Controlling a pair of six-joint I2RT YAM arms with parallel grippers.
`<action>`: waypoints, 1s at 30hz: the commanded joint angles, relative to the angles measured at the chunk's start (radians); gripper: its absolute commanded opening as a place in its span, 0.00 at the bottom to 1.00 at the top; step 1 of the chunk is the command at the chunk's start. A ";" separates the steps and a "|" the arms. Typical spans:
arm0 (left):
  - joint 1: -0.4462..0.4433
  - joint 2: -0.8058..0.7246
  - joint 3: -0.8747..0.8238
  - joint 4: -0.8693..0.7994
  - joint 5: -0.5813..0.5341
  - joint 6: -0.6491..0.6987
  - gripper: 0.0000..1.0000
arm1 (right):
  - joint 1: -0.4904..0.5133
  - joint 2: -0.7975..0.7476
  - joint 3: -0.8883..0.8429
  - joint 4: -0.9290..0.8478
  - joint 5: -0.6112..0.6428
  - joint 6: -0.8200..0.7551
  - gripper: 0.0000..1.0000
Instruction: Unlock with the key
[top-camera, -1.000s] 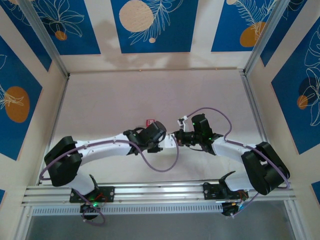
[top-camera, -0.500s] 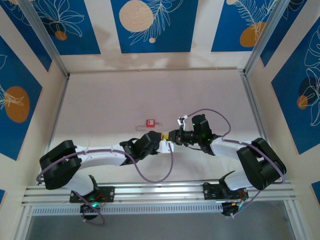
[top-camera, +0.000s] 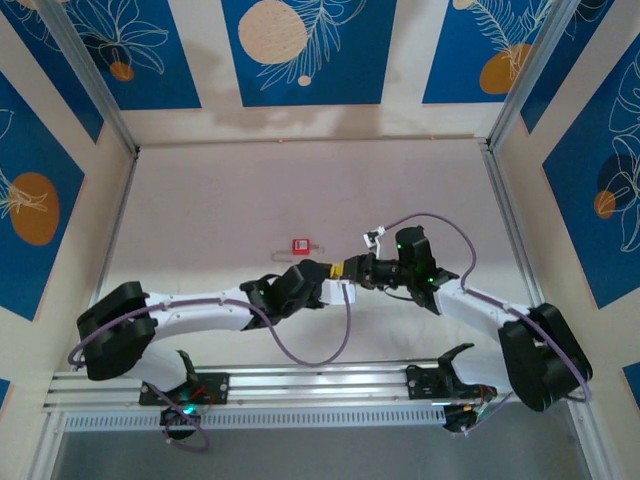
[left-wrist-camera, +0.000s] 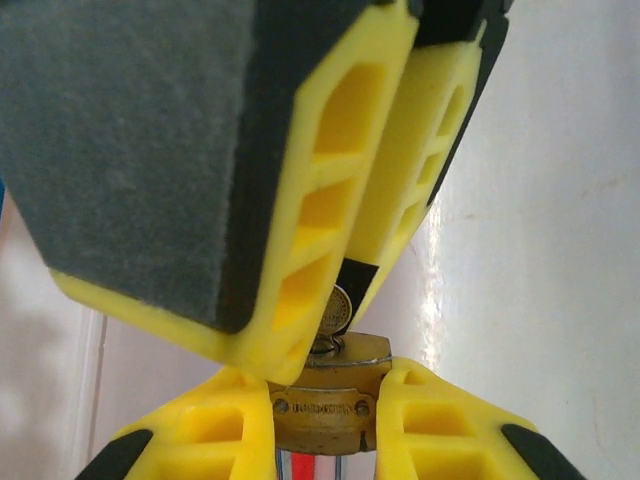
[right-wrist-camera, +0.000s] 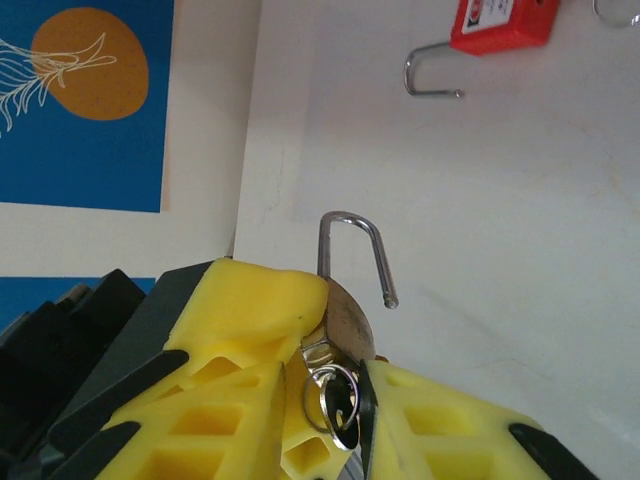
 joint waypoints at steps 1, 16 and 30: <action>-0.001 0.017 0.067 -0.074 0.061 -0.061 0.11 | -0.033 -0.048 0.031 -0.143 0.000 -0.091 0.29; 0.093 0.074 0.169 -0.250 0.252 -0.240 0.14 | -0.176 -0.181 0.004 -0.283 -0.037 -0.186 0.45; 0.121 0.069 0.192 -0.298 0.378 -0.312 0.15 | -0.083 -0.119 0.031 -0.225 -0.072 -0.215 0.56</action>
